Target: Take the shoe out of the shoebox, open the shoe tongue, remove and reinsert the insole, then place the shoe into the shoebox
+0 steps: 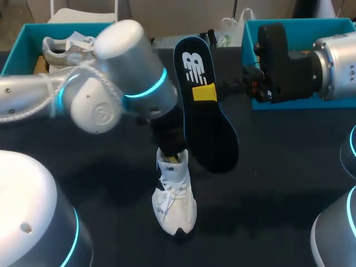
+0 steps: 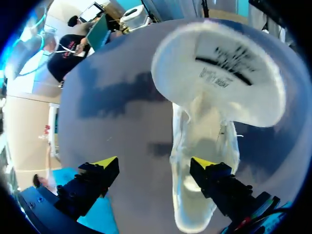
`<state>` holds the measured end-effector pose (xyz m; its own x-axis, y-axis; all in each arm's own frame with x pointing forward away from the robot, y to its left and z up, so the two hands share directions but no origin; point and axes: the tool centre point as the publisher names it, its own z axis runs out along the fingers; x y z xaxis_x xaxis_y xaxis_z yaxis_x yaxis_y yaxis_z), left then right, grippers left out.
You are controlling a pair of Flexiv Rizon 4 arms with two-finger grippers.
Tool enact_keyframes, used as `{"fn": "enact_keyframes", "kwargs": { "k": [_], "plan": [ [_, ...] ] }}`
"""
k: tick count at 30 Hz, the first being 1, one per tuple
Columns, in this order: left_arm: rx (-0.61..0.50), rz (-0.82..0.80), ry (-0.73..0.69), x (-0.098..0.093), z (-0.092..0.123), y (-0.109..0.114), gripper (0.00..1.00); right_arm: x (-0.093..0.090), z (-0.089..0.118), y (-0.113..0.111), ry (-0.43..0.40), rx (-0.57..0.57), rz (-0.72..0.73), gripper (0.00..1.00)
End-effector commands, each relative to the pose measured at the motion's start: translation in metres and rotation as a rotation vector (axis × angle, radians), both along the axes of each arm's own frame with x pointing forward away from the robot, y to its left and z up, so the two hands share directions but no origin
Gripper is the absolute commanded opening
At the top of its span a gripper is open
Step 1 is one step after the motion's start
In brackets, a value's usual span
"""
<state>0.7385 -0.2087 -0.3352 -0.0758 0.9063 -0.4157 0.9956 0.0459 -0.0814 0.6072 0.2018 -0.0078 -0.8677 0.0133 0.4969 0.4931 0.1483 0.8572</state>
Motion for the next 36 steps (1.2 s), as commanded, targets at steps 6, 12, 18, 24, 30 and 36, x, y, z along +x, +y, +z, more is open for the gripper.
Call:
{"fn": "enact_keyframes", "kwargs": {
  "k": [6,12,18,24,30,36],
  "plan": [
    [-0.414,0.019,-0.119,-0.007,0.077,0.047,1.0,0.001,0.0,0.003,0.001,-0.003,0.0,0.0],
    [-0.582,0.042,-0.132,-0.001,0.12,0.053,1.0,0.001,0.0,0.003,0.001,-0.003,0.0,0.0],
    [-0.607,0.059,-0.094,0.004,0.126,0.053,1.0,0.001,0.0,0.003,0.001,-0.003,0.0,0.0],
    [-0.607,0.059,-0.094,0.004,0.126,0.053,1.0,0.001,0.0,0.003,0.001,-0.003,0.0,0.0],
    [-0.841,0.015,-0.205,0.009,0.138,0.071,1.0,0.001,0.0,0.003,0.001,-0.003,0.0,0.0],
    [-0.968,-0.018,-0.249,0.016,0.158,0.079,1.0,0.001,0.0,0.003,0.001,-0.003,0.0,0.0]
  ]
}}
